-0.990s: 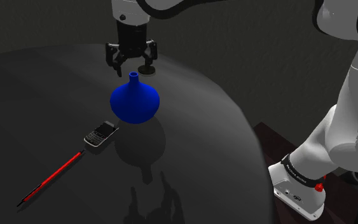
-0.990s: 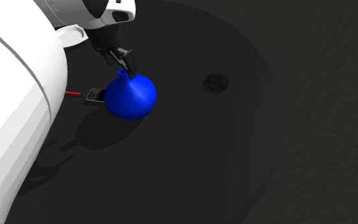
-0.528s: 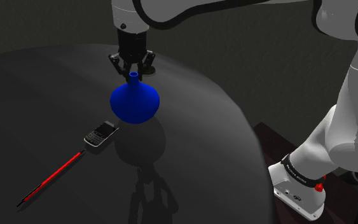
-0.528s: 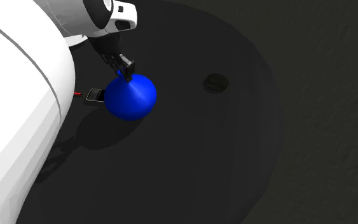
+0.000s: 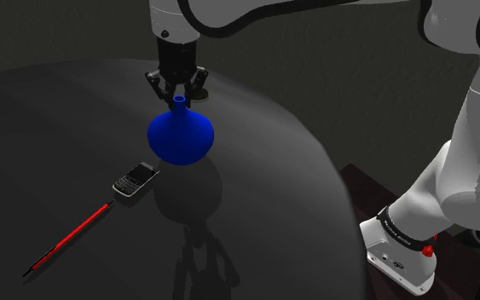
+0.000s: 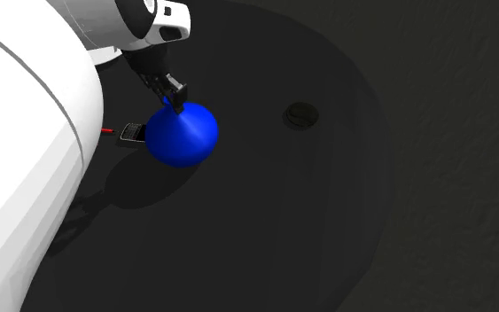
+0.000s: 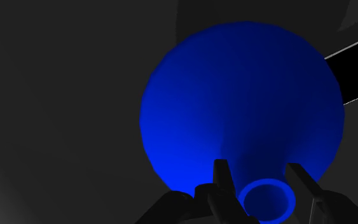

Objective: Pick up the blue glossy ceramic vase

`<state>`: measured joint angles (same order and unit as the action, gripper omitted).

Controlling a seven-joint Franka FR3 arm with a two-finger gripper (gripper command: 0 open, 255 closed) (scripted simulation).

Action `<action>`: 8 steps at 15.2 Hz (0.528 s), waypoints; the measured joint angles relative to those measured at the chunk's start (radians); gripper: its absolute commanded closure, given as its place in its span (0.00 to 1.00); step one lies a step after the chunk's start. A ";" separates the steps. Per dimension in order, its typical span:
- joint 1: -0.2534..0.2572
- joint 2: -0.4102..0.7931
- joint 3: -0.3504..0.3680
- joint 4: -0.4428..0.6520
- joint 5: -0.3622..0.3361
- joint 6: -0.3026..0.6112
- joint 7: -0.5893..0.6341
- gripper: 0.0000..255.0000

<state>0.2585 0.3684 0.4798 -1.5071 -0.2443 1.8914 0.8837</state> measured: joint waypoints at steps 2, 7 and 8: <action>0.000 -0.003 0.001 0.014 0.003 -0.017 -0.003 1.00; 0.004 -0.009 0.004 0.073 0.008 -0.081 -0.011 1.00; 0.010 0.000 0.004 0.099 0.005 -0.098 -0.011 1.00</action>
<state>0.2685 0.3689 0.4835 -1.4078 -0.2396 1.7932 0.8729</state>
